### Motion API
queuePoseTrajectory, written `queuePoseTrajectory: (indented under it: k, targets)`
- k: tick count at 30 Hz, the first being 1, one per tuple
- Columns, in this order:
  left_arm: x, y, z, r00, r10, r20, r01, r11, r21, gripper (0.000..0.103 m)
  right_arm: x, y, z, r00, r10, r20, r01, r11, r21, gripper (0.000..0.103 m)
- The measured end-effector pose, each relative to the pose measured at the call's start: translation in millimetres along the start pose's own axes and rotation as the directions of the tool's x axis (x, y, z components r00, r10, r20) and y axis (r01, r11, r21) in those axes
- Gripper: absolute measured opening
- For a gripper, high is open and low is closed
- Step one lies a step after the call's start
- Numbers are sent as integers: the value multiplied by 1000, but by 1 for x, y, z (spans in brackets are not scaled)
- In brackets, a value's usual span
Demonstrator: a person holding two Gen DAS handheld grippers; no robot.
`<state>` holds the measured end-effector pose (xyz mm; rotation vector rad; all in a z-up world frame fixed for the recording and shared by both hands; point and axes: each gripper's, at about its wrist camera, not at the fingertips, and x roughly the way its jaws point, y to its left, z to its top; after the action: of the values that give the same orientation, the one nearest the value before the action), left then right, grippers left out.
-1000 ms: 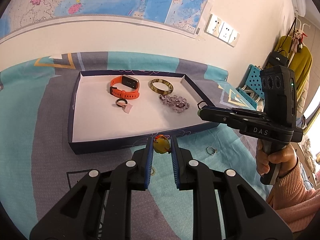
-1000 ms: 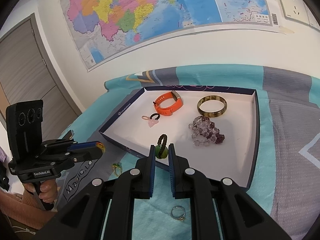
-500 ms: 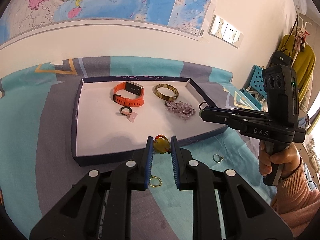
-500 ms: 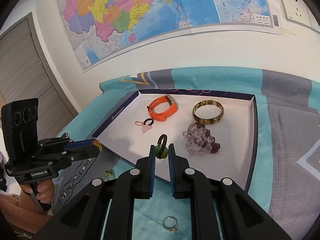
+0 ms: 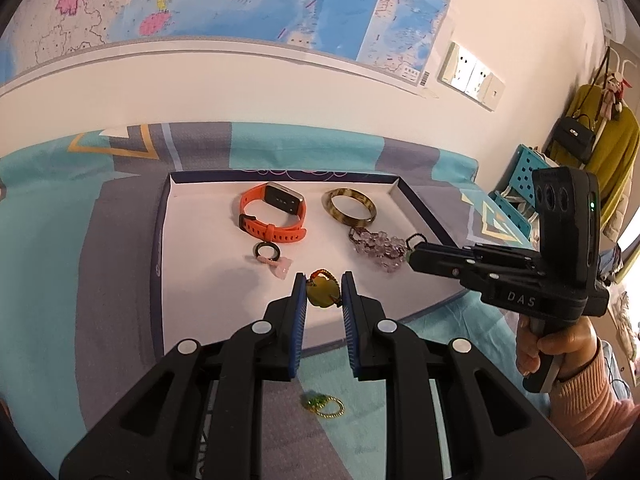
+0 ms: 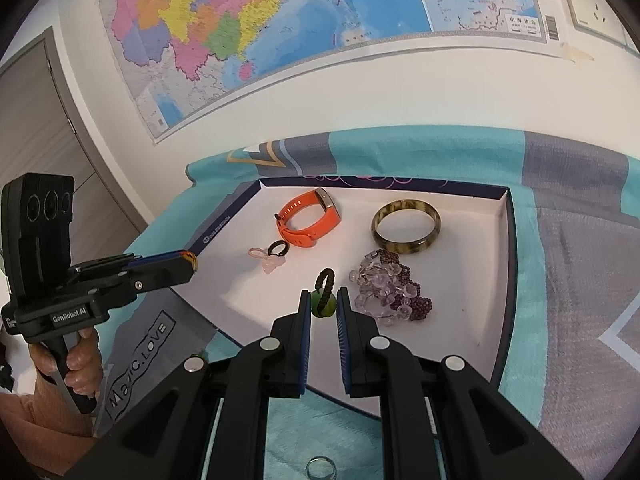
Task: Organize jewelry
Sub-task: 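Carry the yellow-stone ring and green-stone ring over the box interior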
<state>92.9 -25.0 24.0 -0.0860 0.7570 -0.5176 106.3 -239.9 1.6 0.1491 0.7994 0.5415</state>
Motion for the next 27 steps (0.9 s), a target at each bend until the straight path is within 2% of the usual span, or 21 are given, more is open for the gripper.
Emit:
queuePoseTrajectory:
  k: [27]
  targets:
    - [44,12,10,993,74,-88,-76,997,-21,18,27,-7,6,998,-21,-57,22,1000,5,11]
